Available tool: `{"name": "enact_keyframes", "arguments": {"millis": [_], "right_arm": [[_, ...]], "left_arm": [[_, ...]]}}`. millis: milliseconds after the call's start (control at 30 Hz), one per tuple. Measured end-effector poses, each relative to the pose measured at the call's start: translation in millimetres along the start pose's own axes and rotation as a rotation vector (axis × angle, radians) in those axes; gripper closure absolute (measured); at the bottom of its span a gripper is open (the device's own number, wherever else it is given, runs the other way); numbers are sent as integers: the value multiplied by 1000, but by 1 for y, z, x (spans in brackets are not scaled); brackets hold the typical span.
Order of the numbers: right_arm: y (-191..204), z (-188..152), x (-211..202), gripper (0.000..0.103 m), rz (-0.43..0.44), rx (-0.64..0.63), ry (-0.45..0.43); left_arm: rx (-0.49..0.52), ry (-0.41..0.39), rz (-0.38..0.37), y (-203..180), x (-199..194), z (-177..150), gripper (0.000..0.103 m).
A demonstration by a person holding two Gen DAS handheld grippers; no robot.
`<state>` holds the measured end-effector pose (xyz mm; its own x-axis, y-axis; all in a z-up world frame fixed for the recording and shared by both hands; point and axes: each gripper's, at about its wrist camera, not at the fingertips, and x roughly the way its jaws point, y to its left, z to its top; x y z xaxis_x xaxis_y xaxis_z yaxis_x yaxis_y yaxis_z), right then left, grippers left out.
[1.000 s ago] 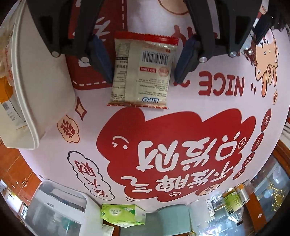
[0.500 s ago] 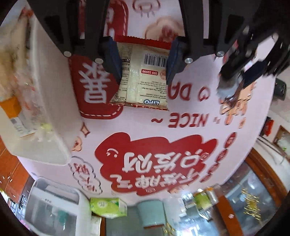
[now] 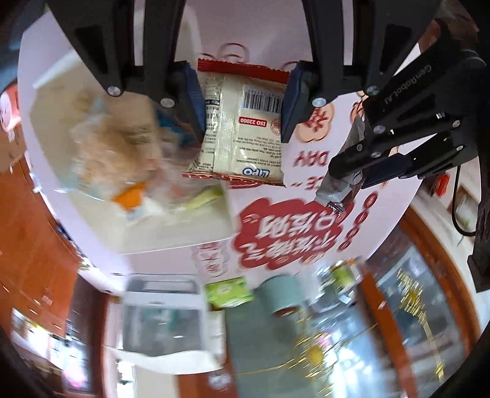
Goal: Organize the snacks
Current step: 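Carry both packets over the white tray and open both tools to drop them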
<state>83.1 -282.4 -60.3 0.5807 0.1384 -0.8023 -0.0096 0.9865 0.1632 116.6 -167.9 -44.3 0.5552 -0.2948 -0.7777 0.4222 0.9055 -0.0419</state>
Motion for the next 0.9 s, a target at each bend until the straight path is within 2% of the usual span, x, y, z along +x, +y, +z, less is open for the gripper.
{"name": "enact_keyframes", "arguments": {"millis": [233,367,600,667,700,767,833,900], "right_arm": [[-71,9,-22,57,-126,135,-44],[-109,28,-20,57,-183,197,-45],[-145,64,-1,55,-232,235,-26],[-152,72,7,54,-235,240,-13],[-153,75,10,53,-235,239,-7],[-157,80,18,53,-235,238,10],[-160,81,20,53,-248,246,16],[-166,81,21,52,-238,259,13]], "left_arm": [[95,-32,-55,-54,21,40,72],[104,-25,-70,-71,41,65,71],[79,34,-58,-84,86,95,70],[71,51,-53,-84,97,98,60],[69,53,-52,-84,99,99,45],[54,45,-16,-82,102,101,29],[36,47,-14,-77,104,102,16],[8,58,-39,-70,106,102,9]]}}
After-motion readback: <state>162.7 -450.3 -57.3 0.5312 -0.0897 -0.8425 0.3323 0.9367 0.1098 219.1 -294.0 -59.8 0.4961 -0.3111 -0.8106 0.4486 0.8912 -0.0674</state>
